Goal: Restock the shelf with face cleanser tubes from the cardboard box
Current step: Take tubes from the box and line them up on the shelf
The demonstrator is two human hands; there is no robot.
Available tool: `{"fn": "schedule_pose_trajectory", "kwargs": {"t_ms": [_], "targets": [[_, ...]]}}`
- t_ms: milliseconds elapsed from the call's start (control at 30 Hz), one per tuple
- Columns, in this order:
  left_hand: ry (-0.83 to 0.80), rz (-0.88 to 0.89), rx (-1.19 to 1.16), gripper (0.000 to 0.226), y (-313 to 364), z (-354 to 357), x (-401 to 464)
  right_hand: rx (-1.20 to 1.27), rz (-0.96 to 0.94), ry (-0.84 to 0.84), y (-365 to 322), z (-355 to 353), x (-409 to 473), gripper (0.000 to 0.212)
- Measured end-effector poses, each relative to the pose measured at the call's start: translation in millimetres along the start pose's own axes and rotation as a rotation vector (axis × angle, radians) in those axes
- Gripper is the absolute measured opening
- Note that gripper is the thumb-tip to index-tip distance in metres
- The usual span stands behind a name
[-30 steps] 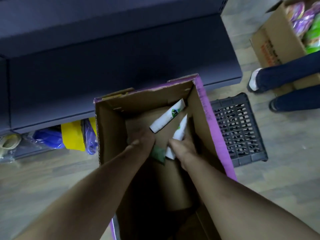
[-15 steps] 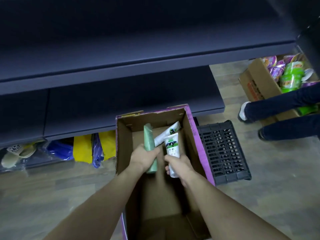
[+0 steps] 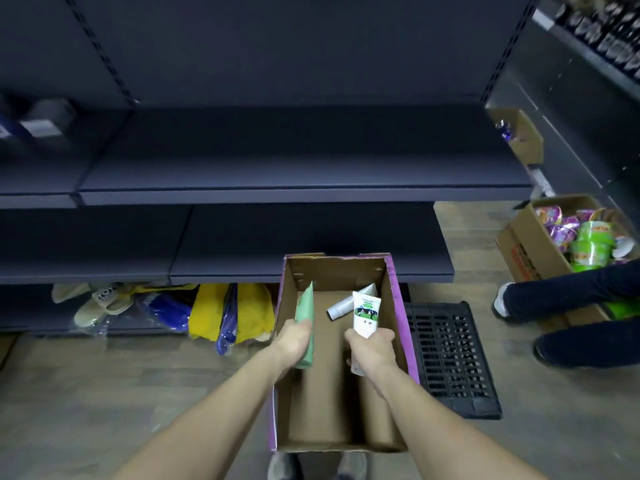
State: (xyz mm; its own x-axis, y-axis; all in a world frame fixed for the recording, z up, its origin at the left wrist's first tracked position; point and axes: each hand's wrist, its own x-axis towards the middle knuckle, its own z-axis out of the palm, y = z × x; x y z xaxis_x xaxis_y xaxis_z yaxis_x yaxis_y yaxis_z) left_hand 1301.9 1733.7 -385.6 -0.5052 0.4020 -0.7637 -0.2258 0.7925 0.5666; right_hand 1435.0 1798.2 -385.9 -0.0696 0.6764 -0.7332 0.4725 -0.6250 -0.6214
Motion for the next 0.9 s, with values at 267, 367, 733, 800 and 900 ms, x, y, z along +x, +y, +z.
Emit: {"fn": "schedule_pose_trajectory", "kwargs": {"t_ms": [267, 367, 733, 800, 900], "targets": [[0.181, 0.283, 0.088, 0.040, 15.5, -25.8, -64.8, -0.170, -0.276, 0.115, -11.4, -1.3, -42.8, 0.050], [0.240, 0.336, 0.120, 0.051, 18.1, -35.9, -78.9, -0.293, -0.376, 0.190, -11.7, -5.8, -60.8, 0.053], [0.378, 0.604, 0.229, 0.056, 61.2, -98.5, -147.3, -0.182, -0.647, 0.271, -74.6, -16.3, -150.1, 0.049], [0.388, 0.632, 0.218, 0.056, 69.7, -107.8, -159.0, -0.183, -0.677, 0.289, -86.7, -18.7, -161.2, 0.050], [0.397, 0.672, 0.190, 0.055, 81.4, -117.5, -173.2, -0.179, -0.715, 0.314, -103.2, -22.2, -174.3, 0.051]]}}
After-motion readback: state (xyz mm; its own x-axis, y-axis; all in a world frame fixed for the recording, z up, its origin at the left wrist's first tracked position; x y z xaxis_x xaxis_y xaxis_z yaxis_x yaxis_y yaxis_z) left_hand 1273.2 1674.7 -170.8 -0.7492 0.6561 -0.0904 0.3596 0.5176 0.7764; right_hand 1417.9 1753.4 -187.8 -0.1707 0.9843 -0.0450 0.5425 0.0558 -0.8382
